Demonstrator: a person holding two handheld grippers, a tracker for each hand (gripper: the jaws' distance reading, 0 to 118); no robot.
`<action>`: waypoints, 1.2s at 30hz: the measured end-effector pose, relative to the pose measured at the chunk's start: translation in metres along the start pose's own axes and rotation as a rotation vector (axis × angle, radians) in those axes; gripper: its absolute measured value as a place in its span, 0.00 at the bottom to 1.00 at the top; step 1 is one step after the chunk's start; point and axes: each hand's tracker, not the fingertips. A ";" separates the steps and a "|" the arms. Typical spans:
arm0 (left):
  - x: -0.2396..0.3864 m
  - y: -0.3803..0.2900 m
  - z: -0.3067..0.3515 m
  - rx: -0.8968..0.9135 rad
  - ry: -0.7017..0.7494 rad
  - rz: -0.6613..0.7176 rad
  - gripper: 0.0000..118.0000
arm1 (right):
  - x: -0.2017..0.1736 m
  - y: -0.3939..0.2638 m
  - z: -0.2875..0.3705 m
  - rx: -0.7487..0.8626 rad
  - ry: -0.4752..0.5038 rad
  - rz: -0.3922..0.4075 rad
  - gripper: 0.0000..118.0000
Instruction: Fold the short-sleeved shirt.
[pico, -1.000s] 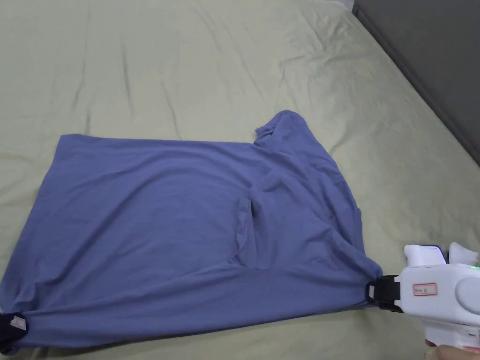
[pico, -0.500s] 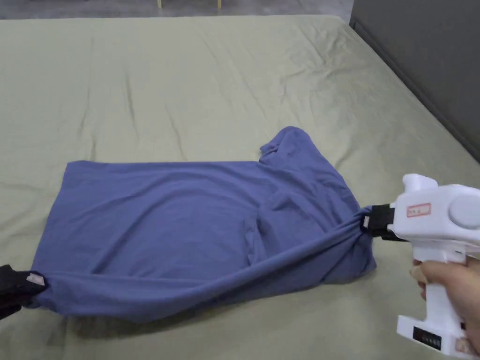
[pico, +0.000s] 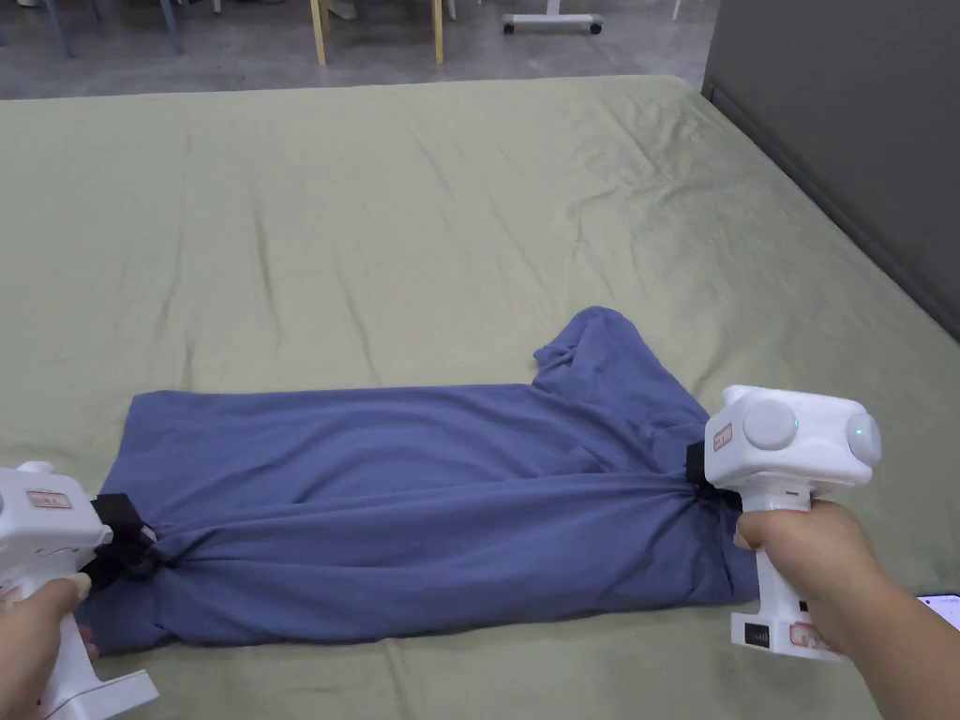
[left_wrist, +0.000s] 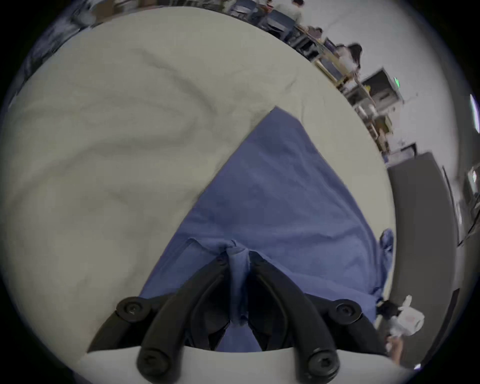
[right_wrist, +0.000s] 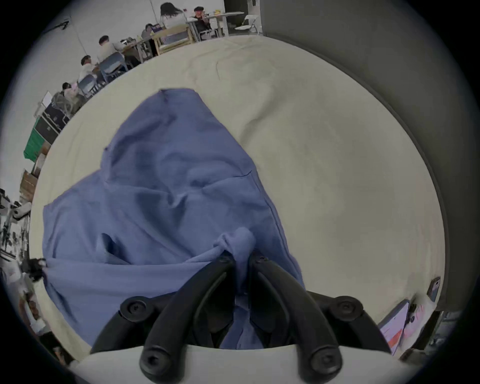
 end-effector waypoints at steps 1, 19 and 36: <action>-0.001 0.000 0.002 0.018 -0.014 0.024 0.07 | -0.004 0.000 0.002 0.021 -0.022 0.054 0.08; -0.019 -0.165 0.168 0.186 -0.017 -0.213 0.00 | -0.042 -0.164 0.185 0.309 0.128 0.272 0.02; -0.027 -0.074 0.010 0.106 0.266 -0.286 0.91 | -0.019 -0.158 0.161 0.206 0.158 0.221 0.02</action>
